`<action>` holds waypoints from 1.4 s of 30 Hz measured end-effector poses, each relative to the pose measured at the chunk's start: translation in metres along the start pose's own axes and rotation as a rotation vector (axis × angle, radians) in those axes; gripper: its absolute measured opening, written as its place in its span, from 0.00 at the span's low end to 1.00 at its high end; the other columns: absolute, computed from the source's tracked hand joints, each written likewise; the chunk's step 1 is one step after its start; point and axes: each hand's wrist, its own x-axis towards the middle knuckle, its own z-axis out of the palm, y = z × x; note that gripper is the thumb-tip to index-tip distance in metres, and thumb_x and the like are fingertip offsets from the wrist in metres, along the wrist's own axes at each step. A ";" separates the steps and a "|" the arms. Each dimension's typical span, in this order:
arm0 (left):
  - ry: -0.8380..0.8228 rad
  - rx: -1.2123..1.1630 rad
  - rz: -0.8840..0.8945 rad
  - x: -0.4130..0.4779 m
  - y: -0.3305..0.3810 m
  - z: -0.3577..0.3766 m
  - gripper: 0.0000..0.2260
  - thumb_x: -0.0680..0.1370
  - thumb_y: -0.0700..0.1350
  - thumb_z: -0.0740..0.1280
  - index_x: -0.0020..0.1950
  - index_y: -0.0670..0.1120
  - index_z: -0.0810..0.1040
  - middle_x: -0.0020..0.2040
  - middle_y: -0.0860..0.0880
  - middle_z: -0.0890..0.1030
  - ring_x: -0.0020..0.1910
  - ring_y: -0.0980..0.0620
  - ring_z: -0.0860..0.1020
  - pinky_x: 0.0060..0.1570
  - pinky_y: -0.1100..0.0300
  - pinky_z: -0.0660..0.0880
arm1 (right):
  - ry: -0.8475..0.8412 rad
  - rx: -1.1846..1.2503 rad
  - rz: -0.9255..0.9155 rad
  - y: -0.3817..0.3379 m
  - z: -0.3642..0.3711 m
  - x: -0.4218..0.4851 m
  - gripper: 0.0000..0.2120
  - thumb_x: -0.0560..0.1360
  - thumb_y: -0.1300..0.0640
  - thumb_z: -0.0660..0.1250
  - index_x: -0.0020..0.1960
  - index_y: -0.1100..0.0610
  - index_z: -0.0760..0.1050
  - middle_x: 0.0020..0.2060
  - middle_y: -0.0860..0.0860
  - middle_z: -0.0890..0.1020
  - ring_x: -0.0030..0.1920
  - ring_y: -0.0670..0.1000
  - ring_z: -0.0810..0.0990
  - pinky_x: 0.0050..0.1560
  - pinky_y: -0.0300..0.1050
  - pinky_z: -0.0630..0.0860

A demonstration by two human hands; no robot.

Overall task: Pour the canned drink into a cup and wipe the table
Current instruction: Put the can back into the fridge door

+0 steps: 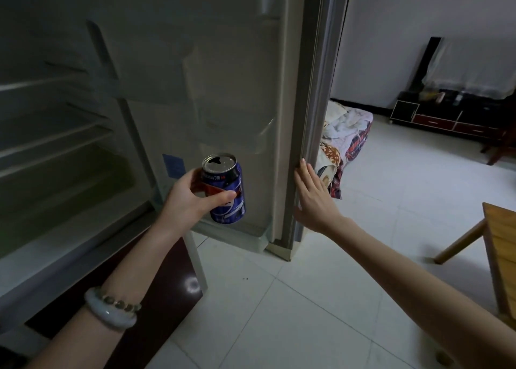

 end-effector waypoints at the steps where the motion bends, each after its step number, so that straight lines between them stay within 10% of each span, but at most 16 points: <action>1: -0.006 0.012 0.007 0.011 0.000 0.004 0.26 0.63 0.50 0.77 0.59 0.50 0.75 0.54 0.56 0.80 0.55 0.60 0.77 0.51 0.65 0.71 | 0.005 0.009 0.006 0.005 0.001 0.006 0.41 0.74 0.60 0.63 0.76 0.61 0.40 0.75 0.58 0.37 0.75 0.56 0.35 0.72 0.47 0.37; 32: 0.025 0.011 0.026 0.188 0.016 0.061 0.28 0.56 0.57 0.78 0.53 0.51 0.78 0.49 0.56 0.83 0.49 0.62 0.79 0.52 0.62 0.74 | -0.119 0.224 0.079 0.106 0.026 0.195 0.38 0.74 0.54 0.66 0.77 0.51 0.48 0.75 0.59 0.38 0.75 0.61 0.40 0.75 0.57 0.50; 39: 0.018 -0.031 0.026 0.216 0.039 0.060 0.26 0.55 0.56 0.78 0.51 0.50 0.80 0.45 0.55 0.84 0.45 0.60 0.81 0.47 0.64 0.73 | 0.166 0.330 0.149 0.105 -0.058 0.224 0.13 0.76 0.61 0.59 0.59 0.61 0.73 0.56 0.57 0.77 0.55 0.55 0.75 0.50 0.44 0.71; 42: -0.011 -0.050 0.023 0.231 0.062 0.048 0.29 0.56 0.60 0.76 0.52 0.48 0.80 0.47 0.51 0.85 0.48 0.54 0.82 0.51 0.55 0.77 | 0.201 0.584 0.005 0.086 -0.116 0.232 0.14 0.76 0.62 0.58 0.58 0.59 0.77 0.54 0.54 0.81 0.54 0.52 0.79 0.55 0.48 0.75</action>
